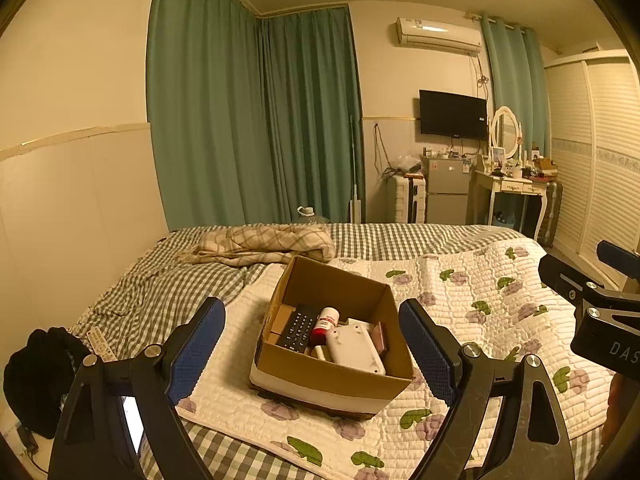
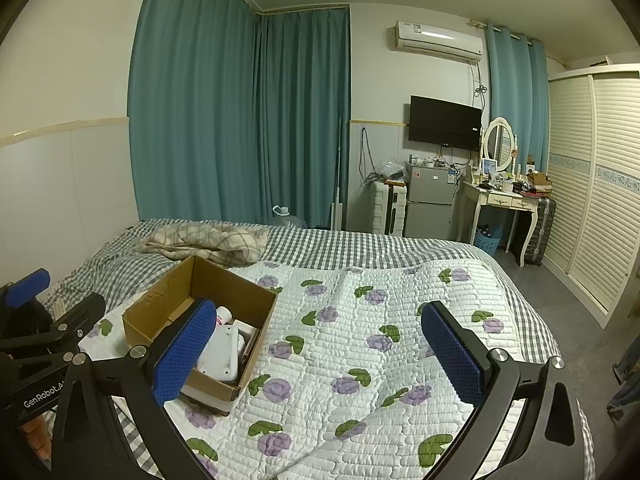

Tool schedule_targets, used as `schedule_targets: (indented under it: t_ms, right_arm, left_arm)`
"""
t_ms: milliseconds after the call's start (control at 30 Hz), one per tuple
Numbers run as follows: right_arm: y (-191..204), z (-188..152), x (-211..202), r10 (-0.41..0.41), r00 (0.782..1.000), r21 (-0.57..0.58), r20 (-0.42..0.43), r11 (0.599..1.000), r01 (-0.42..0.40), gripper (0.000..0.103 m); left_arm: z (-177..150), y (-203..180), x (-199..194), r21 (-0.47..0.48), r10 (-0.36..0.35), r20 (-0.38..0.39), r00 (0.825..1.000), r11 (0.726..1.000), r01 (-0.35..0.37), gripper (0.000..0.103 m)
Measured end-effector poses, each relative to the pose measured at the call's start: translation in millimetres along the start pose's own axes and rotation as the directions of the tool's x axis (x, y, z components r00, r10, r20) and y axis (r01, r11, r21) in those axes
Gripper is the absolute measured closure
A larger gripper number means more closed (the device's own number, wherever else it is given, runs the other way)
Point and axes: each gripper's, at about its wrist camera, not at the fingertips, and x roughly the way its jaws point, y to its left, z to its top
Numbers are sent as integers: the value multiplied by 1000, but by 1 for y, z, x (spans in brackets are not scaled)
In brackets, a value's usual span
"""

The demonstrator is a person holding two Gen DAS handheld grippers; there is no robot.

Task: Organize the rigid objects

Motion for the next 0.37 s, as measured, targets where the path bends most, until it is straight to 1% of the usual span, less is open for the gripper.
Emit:
schedule_targets:
  t_ms: [233, 367]
  right_arm:
    - [-2, -2, 2, -2, 1000, -4, -11, 1000, 2, 0]
    - [-3, -3, 3, 0, 1000, -6, -14, 1000, 0, 0]
  left_arm:
    - [-1, 0, 1, 3, 2, -4, 1000, 1000, -2, 11]
    - [-2, -1, 1, 5, -17, -9, 1000, 1000, 17, 11]
